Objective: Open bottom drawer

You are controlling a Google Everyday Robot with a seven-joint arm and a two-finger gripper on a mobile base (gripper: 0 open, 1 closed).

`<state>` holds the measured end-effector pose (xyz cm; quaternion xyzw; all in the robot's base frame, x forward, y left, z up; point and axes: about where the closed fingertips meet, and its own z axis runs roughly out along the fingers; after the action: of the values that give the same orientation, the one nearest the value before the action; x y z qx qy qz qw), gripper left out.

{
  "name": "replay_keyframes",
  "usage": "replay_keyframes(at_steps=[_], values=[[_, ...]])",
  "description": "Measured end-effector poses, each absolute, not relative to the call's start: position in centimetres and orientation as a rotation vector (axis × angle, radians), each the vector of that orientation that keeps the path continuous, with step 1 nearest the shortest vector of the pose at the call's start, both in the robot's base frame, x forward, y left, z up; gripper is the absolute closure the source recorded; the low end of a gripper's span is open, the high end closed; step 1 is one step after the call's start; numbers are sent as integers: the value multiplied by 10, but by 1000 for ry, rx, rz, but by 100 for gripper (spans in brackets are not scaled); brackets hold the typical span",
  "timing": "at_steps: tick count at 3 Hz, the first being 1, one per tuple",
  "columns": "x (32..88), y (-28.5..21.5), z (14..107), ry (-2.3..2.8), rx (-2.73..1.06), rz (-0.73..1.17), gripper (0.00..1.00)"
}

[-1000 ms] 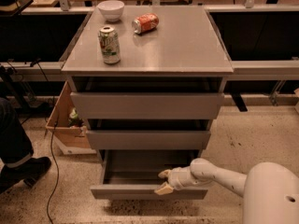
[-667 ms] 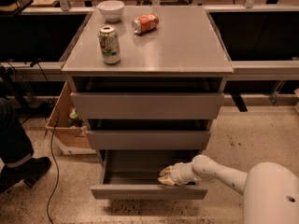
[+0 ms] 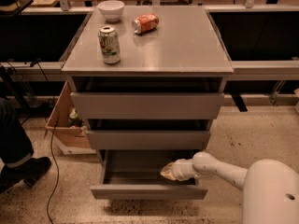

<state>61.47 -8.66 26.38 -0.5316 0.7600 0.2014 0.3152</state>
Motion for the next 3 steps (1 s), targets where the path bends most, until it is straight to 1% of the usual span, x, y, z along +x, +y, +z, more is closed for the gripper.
replay_keyframes(at_steps=[2,3], values=[[636,-91,217,2064,-1430,535,100],[642,-96,192,2099,-1444,585,100]])
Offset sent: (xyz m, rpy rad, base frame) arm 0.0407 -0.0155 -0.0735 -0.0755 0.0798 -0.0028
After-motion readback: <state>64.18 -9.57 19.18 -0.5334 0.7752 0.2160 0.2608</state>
